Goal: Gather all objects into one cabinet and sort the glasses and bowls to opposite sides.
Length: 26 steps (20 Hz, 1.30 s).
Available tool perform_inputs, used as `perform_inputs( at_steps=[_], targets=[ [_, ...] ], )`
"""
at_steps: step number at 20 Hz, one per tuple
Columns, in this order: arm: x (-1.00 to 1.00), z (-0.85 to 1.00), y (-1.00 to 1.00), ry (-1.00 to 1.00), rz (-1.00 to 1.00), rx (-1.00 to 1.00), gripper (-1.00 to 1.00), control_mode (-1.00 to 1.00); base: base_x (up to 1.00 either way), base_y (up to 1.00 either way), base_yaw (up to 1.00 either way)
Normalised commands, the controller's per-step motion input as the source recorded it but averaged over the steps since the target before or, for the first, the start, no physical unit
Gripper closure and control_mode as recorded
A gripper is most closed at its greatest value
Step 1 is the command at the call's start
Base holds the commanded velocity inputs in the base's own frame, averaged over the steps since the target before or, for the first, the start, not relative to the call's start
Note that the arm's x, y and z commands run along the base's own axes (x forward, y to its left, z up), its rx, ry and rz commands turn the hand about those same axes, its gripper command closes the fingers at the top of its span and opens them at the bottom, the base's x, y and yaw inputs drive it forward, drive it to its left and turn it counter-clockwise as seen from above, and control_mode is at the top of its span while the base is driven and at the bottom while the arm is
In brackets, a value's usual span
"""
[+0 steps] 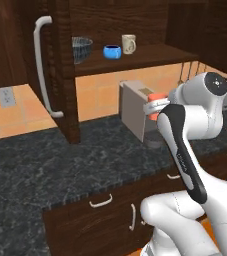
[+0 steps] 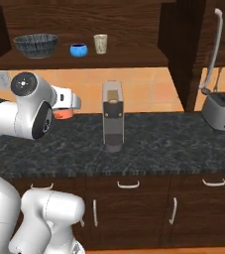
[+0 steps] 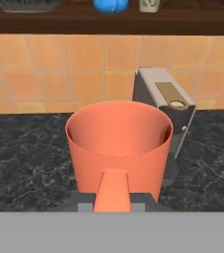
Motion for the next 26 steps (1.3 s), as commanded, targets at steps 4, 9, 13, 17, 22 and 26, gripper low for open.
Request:
perform_inputs(
  at_steps=[4, 9, 13, 17, 22, 26],
  targets=[
    [0.00, 0.00, 0.00, 0.00, 0.00, 0.00, 1.00, 1.00, 0.74, 0.07, 0.00],
    [0.00, 0.00, 0.00, 0.00, 0.00, 0.00, 1.00, 1.00, 0.20, 0.02, 0.00],
    [0.00, 0.00, 0.00, 0.00, 0.00, 0.00, 1.00, 1.00, 0.00, 0.04, 0.00],
    [0.00, 0.00, 0.00, 0.00, 0.00, 0.00, 1.00, 1.00, 0.00, 0.00, 0.00],
    [0.00, 0.00, 0.00, 0.00, 0.00, 0.00, 1.00, -1.00, 0.00, 0.00, 0.00],
    [0.00, 0.00, 0.00, 0.03, 0.00, 0.00, 1.00, -1.00, 0.00, 0.00, 0.00]
  ],
)
